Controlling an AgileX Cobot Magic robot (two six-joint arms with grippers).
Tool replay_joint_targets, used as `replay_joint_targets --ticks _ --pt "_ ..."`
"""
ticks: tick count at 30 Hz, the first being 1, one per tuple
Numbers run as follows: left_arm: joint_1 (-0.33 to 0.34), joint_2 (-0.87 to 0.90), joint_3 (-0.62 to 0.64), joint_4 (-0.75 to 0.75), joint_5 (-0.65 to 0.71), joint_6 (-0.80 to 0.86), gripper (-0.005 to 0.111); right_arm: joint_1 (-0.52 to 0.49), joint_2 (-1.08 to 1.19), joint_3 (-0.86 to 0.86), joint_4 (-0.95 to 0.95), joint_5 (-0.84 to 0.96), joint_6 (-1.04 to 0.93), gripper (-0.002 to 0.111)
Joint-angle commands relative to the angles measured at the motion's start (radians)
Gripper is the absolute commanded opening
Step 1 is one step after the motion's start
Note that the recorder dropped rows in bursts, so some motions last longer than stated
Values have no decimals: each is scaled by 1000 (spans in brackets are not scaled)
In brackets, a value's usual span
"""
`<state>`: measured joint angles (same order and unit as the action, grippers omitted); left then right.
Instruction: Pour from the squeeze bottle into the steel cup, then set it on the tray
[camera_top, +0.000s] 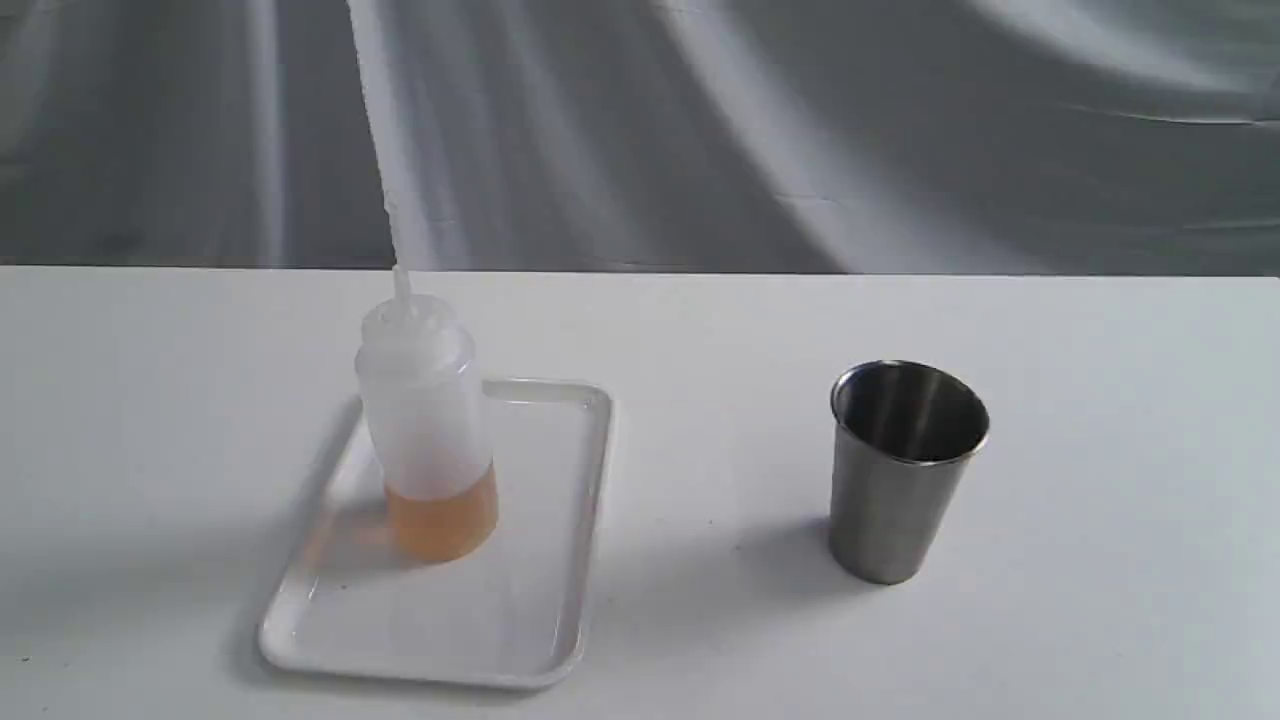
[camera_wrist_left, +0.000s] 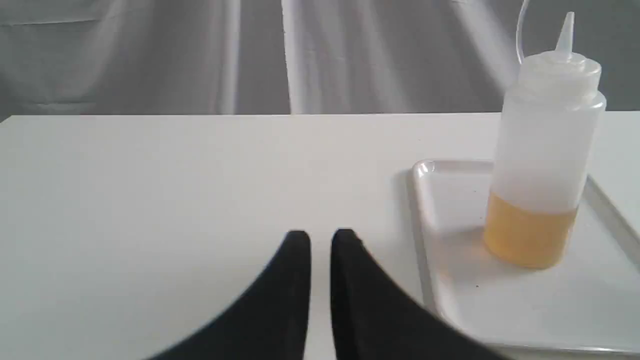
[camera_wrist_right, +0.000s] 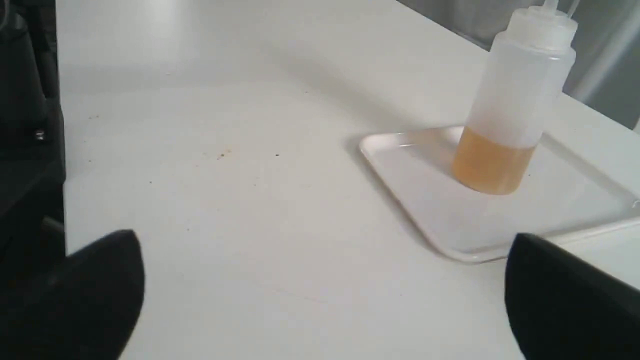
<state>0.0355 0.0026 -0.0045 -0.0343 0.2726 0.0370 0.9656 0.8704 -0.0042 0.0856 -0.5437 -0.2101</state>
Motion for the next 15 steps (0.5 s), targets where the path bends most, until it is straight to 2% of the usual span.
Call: replay_joint_targets --ticks 1,7,15 --pt "-5 -3 4 0 -7 -2 8 2 -5 4 3 -17 -6 69" --pt "-5 -3 4 0 -7 -5 8 2 -5 4 3 -20 -6 2" --pt "-5 -3 4 0 -7 -5 8 2 -5 4 -4 -16 19 0"
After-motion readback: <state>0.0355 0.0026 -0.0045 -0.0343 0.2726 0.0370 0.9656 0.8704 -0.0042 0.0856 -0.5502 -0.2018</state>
